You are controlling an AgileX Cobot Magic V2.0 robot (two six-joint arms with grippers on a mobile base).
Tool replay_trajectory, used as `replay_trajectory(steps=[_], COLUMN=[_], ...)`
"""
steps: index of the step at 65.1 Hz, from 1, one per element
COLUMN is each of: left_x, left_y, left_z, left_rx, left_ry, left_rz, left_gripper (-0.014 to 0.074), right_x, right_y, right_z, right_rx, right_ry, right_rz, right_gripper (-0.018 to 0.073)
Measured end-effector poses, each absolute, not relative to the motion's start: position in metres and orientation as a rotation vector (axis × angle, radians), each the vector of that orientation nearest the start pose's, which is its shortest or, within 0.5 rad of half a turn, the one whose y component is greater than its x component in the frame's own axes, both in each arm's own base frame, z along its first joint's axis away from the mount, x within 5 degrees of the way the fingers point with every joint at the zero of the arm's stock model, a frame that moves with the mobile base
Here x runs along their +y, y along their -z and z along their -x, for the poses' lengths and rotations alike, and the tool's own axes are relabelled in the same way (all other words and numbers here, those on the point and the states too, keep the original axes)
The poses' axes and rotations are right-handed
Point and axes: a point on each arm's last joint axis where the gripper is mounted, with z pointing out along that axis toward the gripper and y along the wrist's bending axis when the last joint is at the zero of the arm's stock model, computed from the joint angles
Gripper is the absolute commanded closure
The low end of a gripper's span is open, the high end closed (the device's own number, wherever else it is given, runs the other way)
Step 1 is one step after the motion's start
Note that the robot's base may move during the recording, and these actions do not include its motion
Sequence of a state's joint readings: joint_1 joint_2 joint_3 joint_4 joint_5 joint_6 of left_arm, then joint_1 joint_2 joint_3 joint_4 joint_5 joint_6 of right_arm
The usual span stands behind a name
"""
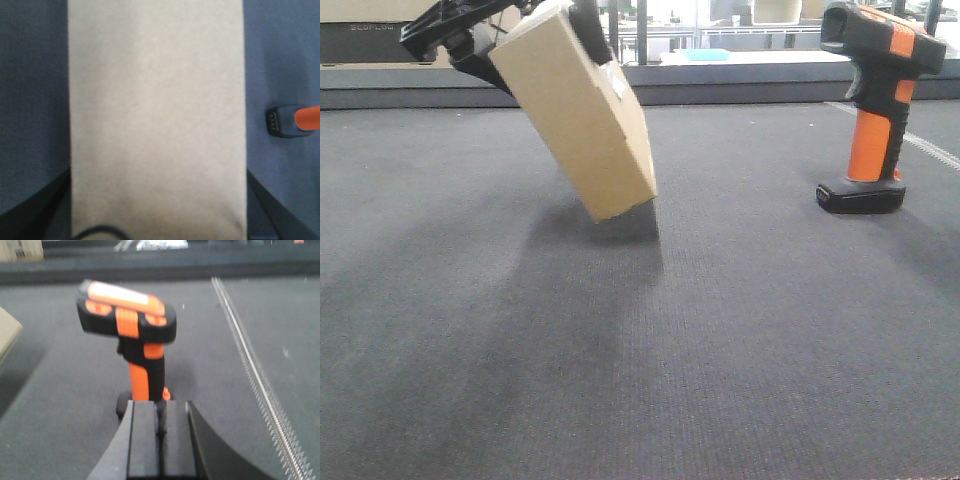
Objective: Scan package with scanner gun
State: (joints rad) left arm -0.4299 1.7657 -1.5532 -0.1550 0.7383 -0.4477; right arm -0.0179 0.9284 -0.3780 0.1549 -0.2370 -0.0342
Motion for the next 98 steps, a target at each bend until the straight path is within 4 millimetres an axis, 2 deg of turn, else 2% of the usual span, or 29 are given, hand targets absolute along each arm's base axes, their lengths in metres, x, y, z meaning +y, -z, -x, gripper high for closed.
replay_trajectory(steps=[32, 39, 50, 57, 68, 71, 83, 98], left_x=[-0.172, -0.172, -0.172, -0.172, -0.172, -0.172, -0.171, -0.170], left_y=[-0.310, -0.310, -0.310, -0.310, -0.310, -0.310, -0.310, -0.310], left_z=[-0.360, -0.360, -0.360, -0.360, -0.360, -0.360, -0.360, -0.361], left_rx=[2.564, 2.564, 2.563, 2.563, 2.563, 2.562, 2.558, 2.546], left_ry=[0.470, 0.470, 0.468, 0.468, 0.468, 0.464, 0.440, 0.437], left_rz=[0.081, 0.081, 0.080, 0.080, 0.080, 0.078, 0.066, 0.062], left_gripper=[0.0457, 0.0457, 0.0457, 0.0457, 0.0457, 0.0457, 0.0457, 0.0457], right_x=[-0.012, -0.012, -0.007, -0.006, -0.006, -0.005, 0.000, 0.000], right_y=[-0.219, -0.208, -0.199, -0.192, -0.181, -0.179, -0.173, -0.166], right_z=[-0.229, -0.238, -0.249, -0.254, -0.261, -0.262, -0.277, -0.302], right_rx=[1.805, 1.799, 1.740, 1.723, 1.685, 1.673, 1.654, 1.637], right_ry=[0.011, -0.015, -0.059, -0.090, -0.111, -0.119, -0.161, -0.225], right_rz=[-0.170, -0.202, -0.156, -0.162, -0.173, -0.163, -0.107, -0.170], right_gripper=[0.0721, 0.0721, 0.0713, 0.0607, 0.0257, 0.0216, 0.0197, 0.0190])
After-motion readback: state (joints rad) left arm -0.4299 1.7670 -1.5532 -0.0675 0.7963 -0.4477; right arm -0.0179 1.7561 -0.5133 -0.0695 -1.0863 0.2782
